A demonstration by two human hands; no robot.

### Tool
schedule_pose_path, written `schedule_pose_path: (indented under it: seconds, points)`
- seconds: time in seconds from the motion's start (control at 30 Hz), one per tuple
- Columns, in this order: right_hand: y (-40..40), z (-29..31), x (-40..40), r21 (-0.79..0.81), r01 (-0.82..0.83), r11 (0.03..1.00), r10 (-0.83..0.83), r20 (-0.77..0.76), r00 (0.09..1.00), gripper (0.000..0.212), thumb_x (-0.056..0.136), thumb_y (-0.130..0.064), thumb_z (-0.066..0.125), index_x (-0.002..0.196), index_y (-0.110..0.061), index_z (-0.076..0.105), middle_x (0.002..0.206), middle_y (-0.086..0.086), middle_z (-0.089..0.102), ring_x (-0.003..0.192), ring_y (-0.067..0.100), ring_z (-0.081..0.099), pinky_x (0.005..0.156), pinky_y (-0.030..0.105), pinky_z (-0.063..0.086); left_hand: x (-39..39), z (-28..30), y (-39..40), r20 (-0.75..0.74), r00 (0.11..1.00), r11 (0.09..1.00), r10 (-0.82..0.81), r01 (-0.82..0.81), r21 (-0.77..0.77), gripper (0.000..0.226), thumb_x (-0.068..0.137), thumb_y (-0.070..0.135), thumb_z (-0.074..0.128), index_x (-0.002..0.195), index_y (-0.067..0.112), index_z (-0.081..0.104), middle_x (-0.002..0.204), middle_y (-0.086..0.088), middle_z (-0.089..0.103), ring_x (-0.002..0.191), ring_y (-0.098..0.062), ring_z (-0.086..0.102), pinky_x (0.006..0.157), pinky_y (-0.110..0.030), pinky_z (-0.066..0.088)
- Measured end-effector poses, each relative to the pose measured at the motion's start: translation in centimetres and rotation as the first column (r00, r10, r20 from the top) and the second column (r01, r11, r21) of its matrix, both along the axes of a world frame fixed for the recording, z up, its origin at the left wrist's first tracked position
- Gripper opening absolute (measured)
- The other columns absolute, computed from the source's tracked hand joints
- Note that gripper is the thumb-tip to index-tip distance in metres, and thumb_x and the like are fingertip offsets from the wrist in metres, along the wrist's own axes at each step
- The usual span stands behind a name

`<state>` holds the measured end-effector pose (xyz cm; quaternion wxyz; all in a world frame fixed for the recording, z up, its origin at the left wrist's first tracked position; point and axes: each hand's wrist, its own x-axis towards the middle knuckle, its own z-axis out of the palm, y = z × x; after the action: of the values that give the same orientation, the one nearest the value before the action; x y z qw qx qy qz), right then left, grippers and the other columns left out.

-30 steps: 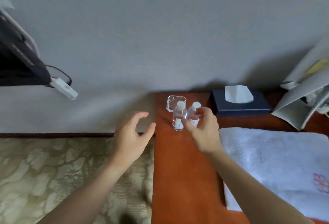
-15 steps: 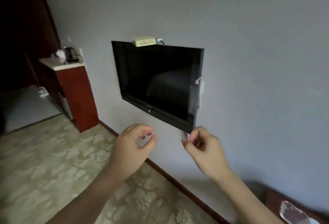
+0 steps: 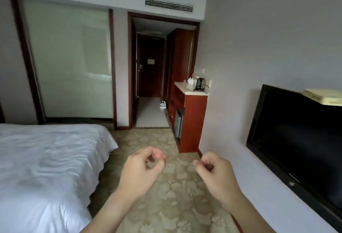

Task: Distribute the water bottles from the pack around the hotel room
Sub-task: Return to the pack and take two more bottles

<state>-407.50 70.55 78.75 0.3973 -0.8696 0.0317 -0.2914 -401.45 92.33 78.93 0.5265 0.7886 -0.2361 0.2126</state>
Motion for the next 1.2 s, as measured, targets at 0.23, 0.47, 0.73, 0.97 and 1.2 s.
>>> schedule_pose_path:
  seconds: [0.23,0.47,0.73,0.97,1.2]
  points:
    - [3.7,-1.1,10.9,-0.024,-0.136,0.99,0.136,-0.007,0.991,0.024,0.08,-0.036,0.07,0.068,-0.027,0.051,0.056,-0.015,0.051,0.053,0.005,0.047,0.055,0.024,0.038,8.5,-1.4,4.4,-0.062,0.992,0.993,0.113,-0.114,-0.026,0.02,0.072,0.05,0.065,0.08,0.032,0.065,0.082,0.015,0.069,0.074,-0.011,0.065,0.073,-0.039,0.055]
    - [1.3,-1.8,24.5,-0.004,-0.194,0.981,0.194,0.042,0.98,0.018,0.081,-0.035,0.071,0.076,-0.029,0.055,0.059,-0.006,0.053,0.054,0.006,0.05,0.055,0.022,0.039,20.2,-0.7,1.5,-0.035,0.982,0.981,0.184,-0.181,0.065,0.024,0.074,0.052,0.064,0.088,0.033,0.067,0.085,0.018,0.067,0.081,-0.003,0.062,0.072,-0.028,0.053]
    - [-5.9,0.2,42.6,-0.031,-0.211,0.977,0.212,0.056,0.976,0.02,0.079,-0.05,0.063,0.086,-0.033,0.057,0.071,-0.003,0.064,0.064,0.008,0.061,0.064,0.034,0.053,37.1,0.9,-5.3,-0.025,0.976,0.971,0.214,-0.21,0.114,0.011,0.08,0.038,0.07,0.089,0.033,0.067,0.087,0.016,0.069,0.088,0.003,0.059,0.069,-0.008,0.043]
    - [-7.3,1.6,57.9,-0.022,-0.254,0.967,0.255,0.039,0.966,0.017,0.08,-0.048,0.065,0.088,-0.035,0.057,0.073,-0.008,0.062,0.065,0.007,0.06,0.063,0.029,0.053,50.9,2.4,-6.6,-0.053,0.973,0.97,0.224,-0.217,0.111,0.008,0.082,0.037,0.071,0.089,0.038,0.067,0.084,0.018,0.069,0.086,0.004,0.062,0.068,-0.008,0.046]
    - [-5.2,2.3,75.8,-0.061,-0.268,0.961,0.271,0.031,0.962,0.022,0.079,-0.052,0.06,0.089,-0.033,0.057,0.077,-0.011,0.063,0.069,0.008,0.061,0.066,0.032,0.053,68.7,1.6,-5.0,-0.042,0.975,0.976,0.216,-0.214,0.043,0.012,0.081,0.031,0.073,0.092,0.028,0.071,0.084,0.011,0.072,0.08,-0.004,0.065,0.072,-0.012,0.048]
